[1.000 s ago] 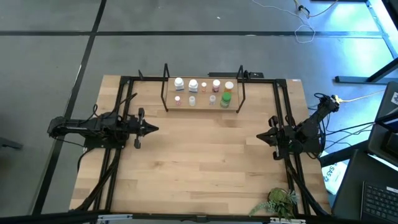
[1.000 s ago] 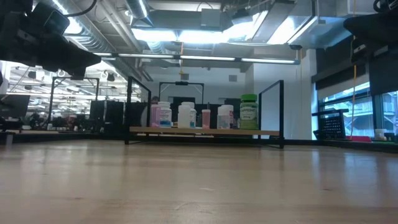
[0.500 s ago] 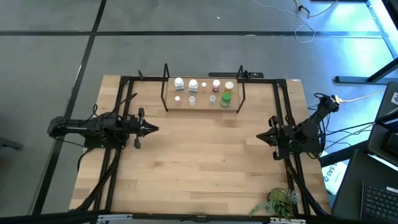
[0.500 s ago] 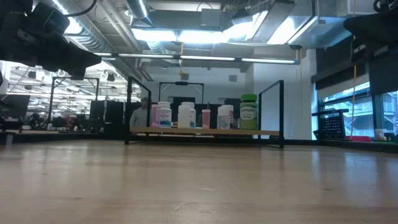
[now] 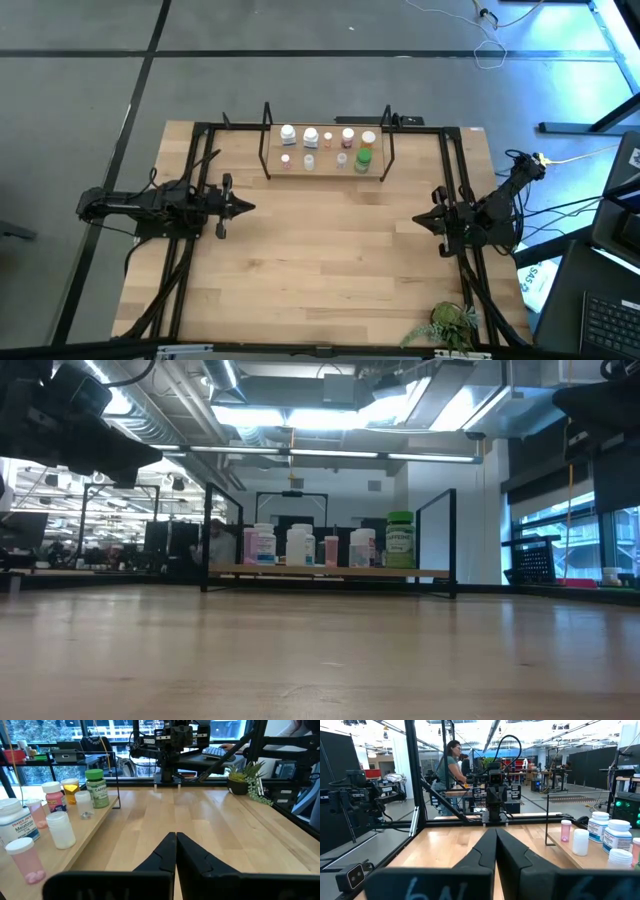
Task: Pick and place medicine bottles onto shelf by color
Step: Return to Home Position
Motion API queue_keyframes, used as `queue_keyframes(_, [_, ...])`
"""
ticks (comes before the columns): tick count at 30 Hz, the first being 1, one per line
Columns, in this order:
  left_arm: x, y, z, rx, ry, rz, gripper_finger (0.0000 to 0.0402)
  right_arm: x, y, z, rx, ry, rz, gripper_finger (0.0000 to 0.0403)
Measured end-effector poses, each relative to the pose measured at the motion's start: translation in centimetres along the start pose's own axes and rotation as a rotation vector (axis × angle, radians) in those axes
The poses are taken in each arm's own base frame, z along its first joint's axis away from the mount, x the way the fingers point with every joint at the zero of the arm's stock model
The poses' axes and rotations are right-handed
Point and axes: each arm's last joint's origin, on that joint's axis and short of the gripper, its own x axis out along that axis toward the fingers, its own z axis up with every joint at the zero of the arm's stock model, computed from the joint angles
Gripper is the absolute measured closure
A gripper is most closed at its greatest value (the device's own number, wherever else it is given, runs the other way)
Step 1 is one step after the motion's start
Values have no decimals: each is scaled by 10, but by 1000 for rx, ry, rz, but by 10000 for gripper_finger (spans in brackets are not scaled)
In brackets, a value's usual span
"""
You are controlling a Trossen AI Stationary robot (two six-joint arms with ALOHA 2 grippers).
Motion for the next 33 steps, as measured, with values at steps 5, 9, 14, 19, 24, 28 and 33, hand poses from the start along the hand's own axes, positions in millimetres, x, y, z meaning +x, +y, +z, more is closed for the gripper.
queue_keyframes(5, [0,0,0,0,0,0,397,0,0,0,1,0,0,391])
queue_keyframes(9, [0,0,0,0,0,0,388,0,0,0,2,0,0,391])
queue_keyframes(14, [0,0,0,0,0,0,378,0,0,0,2,0,0,391])
queue_keyframes(19, [0,0,0,0,0,0,373,0,0,0,1,0,0,391])
queue_keyframes(24, [0,0,0,0,0,0,373,0,0,0,1,0,0,391])
queue_keyframes(28, [0,0,0,0,0,0,379,0,0,0,0,0,0,391])
queue_keyframes(33, [0,0,0,0,0,0,387,0,0,0,1,0,0,391])
